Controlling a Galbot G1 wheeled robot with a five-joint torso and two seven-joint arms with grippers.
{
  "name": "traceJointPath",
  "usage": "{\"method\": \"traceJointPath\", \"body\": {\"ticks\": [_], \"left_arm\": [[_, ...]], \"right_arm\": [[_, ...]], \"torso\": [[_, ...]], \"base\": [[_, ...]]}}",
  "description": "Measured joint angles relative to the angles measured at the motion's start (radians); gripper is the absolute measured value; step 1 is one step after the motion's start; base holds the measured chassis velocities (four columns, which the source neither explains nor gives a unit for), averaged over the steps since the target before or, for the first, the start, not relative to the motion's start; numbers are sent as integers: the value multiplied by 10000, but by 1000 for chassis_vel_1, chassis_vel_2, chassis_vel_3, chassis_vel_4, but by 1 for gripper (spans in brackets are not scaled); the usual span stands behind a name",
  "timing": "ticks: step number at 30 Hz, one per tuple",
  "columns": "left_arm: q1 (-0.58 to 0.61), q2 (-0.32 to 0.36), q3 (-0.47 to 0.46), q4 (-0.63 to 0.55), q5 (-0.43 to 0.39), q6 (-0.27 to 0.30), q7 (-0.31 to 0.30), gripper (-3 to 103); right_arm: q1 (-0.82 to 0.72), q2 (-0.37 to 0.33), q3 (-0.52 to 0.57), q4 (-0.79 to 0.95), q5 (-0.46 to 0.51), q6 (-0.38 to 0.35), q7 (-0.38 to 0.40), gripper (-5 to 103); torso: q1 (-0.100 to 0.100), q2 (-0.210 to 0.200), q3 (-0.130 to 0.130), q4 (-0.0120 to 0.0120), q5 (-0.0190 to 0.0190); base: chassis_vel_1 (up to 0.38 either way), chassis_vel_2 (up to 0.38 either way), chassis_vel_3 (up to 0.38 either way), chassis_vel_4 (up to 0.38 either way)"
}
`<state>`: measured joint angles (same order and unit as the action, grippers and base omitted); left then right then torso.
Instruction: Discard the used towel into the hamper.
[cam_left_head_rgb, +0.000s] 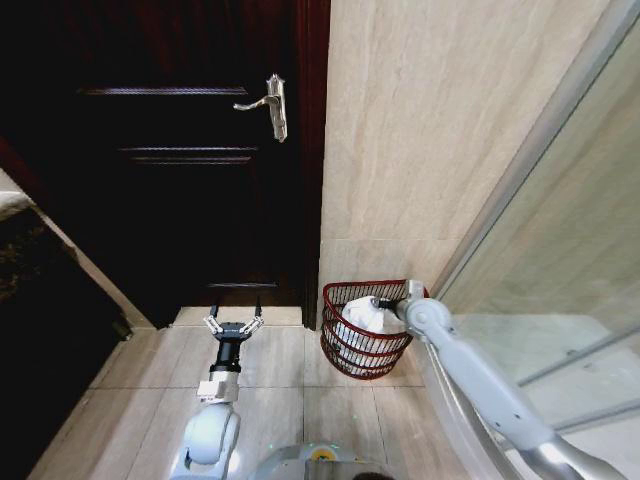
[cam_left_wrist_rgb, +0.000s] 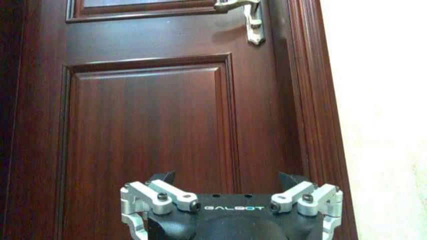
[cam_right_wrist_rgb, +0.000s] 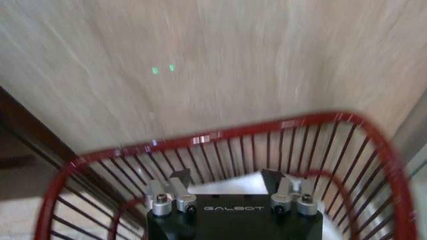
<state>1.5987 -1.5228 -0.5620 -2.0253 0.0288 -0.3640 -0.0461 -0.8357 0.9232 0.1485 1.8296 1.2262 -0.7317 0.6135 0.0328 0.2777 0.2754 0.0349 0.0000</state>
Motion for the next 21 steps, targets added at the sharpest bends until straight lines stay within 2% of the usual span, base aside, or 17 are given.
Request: {"method": "traceJointPath", "body": {"ticks": [4, 6, 8, 9, 10, 11, 12, 13, 14, 15, 17, 18, 19, 20, 21], "left_arm": [[-70, 106, 47, -45, -70, 181, -8, 100], [-73, 112, 53, -49, -98, 212, -15, 100], [-77, 94, 58, -59, -169, 277, -52, 100], [-72, 63, 53, -59, -189, 277, -66, 100], [-72, 63, 53, -59, -189, 277, -66, 100], [-65, 37, 51, -60, -221, 277, -70, 100], [-18, -10, 49, -76, -370, 279, -71, 100], [-18, -10, 49, -76, -370, 279, -71, 100], [-7, -19, 54, -78, -422, 281, -70, 100], [7, -52, 63, -78, -500, 285, -52, 100], [29, -62, 75, -78, -529, 291, 9, 100], [29, -62, 75, -78, -529, 291, 9, 100], [56, -44, 95, -106, -541, 332, 56, 100], [78, -9, 104, -161, -577, 389, 129, 100], [84, 6, 105, -196, -605, 413, 172, 100]], "right_arm": [[-457, -493, 780, 1113, 0, 5, 15, 93], [-540, -567, 930, 1293, -2, 5, 10, 93], [-1006, -758, 1535, 1874, -330, 126, -195, 99], [-1276, -777, 1769, 2116, -723, 386, -471, 100], [-1276, -777, 1769, 2116, -723, 386, -471, 100], [-1521, -762, 1962, 2288, -1122, 763, -830, 100], [-2243, -549, 2404, 2611, -2504, 2114, -1756, 100], [-2243, -549, 2404, 2611, -2504, 2114, -1756, 100], [-2525, -401, 2517, 2686, -3189, 2591, -2092, 100], [-3347, 110, 2739, 2777, -4996, 3864, -2968, 100], [-4263, 748, 2986, 2781, -6913, 5088, -3871, 100], [-4263, 748, 2986, 2781, -6913, 5088, -3871, 100], [-5026, 1336, 3210, 2821, -8136, 5797, -4522, 100], [-5717, 1923, 3400, 2970, -8939, 6260, -4916, 100], [-6109, 2271, 3517, 3071, -9258, 6522, -5035, 100]], "torso": [[0, 0, 0, 0, 0], [0, 0, 0, 0, 0], [0, 0, 0, 0, -1], [0, 1, 0, 1, -2], [0, 1, 0, 1, -2], [-1, 1, 0, -1, 0], [0, 1, 0, 1, -7], [0, 1, 0, 1, -7], [-1, 1, -1, 1, -6], [-1, 1, 0, 2, 0], [0, 1, 0, 2, 6], [0, 1, 0, 2, 6], [-1, 1, -1, -1, -5], [-1, 0, 0, -2, 4], [-1, 1, -2, -2, 4]], "base": [[0, 0, 0, 0], [0, 0, 0, 0], [0, 0, 0, 0], [0, 0, 0, 0], [0, 0, 0, 0], [0, 0, 0, 0], [0, 0, 0, 0], [0, 0, 0, 0], [0, 0, 0, 0], [0, 0, 0, 0], [0, 0, 0, 0], [0, 0, 0, 0], [0, 0, 0, 0], [0, 0, 0, 0], [0, 0, 0, 0]]}}
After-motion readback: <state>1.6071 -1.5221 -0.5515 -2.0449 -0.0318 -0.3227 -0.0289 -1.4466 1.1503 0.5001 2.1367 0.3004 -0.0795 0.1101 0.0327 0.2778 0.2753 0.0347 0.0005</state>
